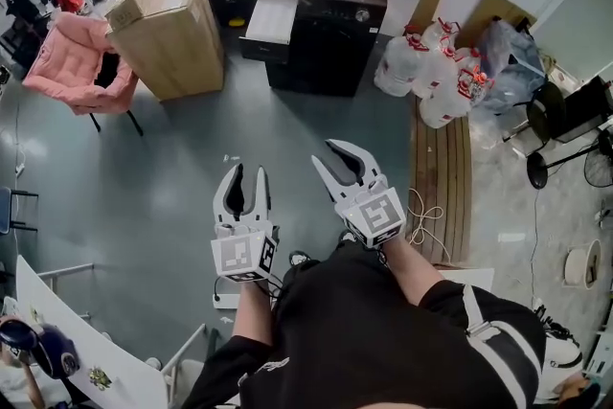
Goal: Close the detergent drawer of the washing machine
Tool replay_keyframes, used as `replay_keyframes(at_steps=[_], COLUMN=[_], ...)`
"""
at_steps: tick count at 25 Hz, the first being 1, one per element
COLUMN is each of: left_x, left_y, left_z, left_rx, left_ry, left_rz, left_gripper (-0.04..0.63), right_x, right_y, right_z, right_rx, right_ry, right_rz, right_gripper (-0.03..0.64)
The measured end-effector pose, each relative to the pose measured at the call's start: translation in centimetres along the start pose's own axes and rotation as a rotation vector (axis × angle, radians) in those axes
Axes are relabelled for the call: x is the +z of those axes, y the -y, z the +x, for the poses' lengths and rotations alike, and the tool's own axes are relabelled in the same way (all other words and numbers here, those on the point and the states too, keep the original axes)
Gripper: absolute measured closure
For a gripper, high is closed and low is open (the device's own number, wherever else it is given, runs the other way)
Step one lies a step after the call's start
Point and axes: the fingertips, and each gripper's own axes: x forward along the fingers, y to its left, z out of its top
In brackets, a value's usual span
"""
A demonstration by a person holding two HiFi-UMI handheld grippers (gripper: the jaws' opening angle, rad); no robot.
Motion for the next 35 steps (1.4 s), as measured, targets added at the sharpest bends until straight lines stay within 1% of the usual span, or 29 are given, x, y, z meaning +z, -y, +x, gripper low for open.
replay_keyframes(at_steps=[3,6,15,23,28,35], left_x=[-0.3,-0.8,-0.8,-0.2,-0.6,0.9], left_y=[-1.3,-1.8,-3.6,-4.9,-5.6,-6.2], left_z=[-0.3,-0.5,0.4,2.4,5.0,10.8], left_rx=[-0.008,-0.013,-0.003,-0.005,-0.007,-0.023], left_ry=[-0.011,-0.027,-0.036,-0.027,-0.032,-0.022], left_rz=[0.002,-0.002,-0.003,0.015,0.021,0.052], left_gripper=[0.446,0.448,0.446,0.448,0.448,0.448], right_x=[-0.4,-0.3,-0.1,-0.2,-0.8,0.1], right_y=[-1.1,-1.6,-1.3,0.0,1.7,6.0], right_z=[0.7,1.0,2.6,5.3,7.2,10.8], right_rx=[-0.007,-0.011,-0.024,-0.025,-0.027,-0.036], right_ry=[0.005,0.007,0.002,0.025,0.024,0.058], right_rz=[0.013,0.005,0.004,0.004,0.012,0.022], right_gripper=[0.468,0.466,0.466,0.466,0.466,0.466])
